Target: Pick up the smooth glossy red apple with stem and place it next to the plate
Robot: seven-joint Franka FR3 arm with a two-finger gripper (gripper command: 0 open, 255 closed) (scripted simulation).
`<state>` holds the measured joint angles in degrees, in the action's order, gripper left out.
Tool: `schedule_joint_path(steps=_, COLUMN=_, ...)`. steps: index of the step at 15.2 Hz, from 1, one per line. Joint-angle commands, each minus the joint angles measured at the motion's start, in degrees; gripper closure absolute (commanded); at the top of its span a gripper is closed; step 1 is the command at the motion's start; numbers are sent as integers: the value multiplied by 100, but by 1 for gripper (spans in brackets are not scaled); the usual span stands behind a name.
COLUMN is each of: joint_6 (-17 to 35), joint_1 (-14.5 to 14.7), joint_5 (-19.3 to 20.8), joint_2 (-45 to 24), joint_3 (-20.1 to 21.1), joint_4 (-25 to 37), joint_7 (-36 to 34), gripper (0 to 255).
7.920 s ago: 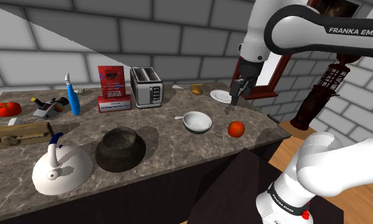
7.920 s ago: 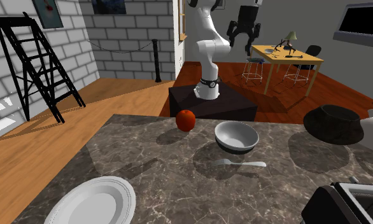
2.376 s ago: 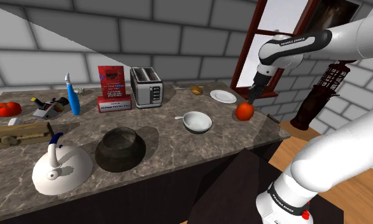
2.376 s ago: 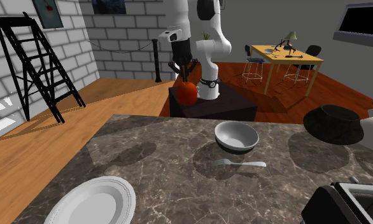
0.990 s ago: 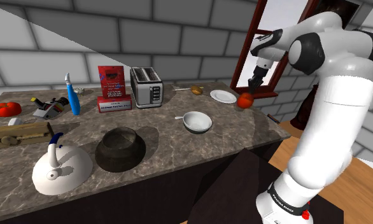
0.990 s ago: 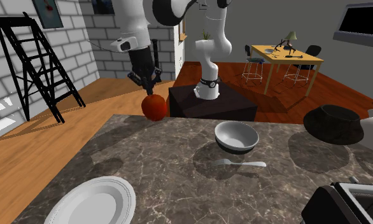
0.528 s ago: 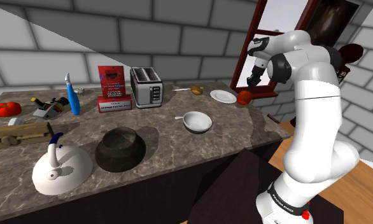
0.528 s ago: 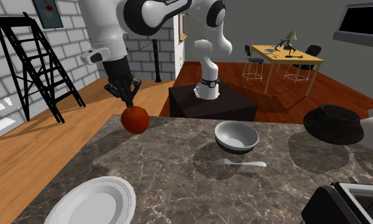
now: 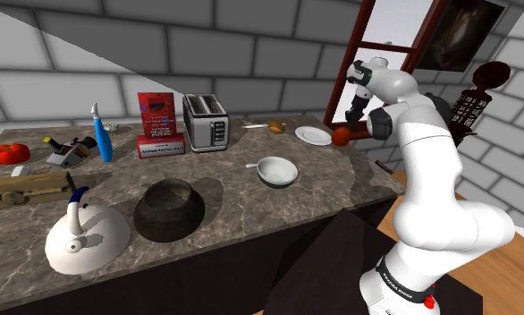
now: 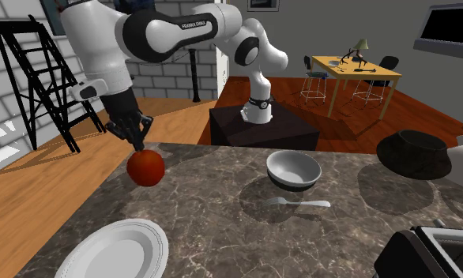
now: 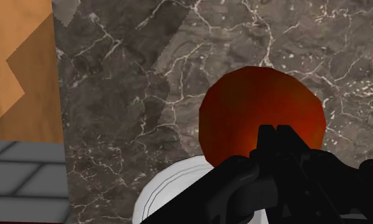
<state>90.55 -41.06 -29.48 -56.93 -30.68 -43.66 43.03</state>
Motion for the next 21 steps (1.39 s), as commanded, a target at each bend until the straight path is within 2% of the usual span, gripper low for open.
schedule_joint_path(steps=1, joint_6=132, joint_1=33, joint_5=-12, joint_2=-21, joint_3=4, joint_4=-122, joint_7=31, gripper=255)
schedule_joint_path(steps=12, joint_6=868, joint_1=213, joint_5=-88, joint_2=-127, joint_3=28, joint_4=-835, joint_7=211, gripper=255)
schedule_joint_path(steps=19, joint_6=868, joint_1=213, joint_5=-88, joint_2=-127, joint_3=28, joint_4=-835, joint_7=211, gripper=255)
schedule_joint_path(steps=20, joint_6=868, joint_1=213, joint_5=-88, joint_2=-128, joint_3=28, joint_4=-834, joint_7=210, gripper=0)
schedule_joint_path(steps=21, joint_6=868, joint_1=213, joint_5=-88, joint_2=-127, joint_3=28, joint_4=-834, joint_7=210, gripper=0)
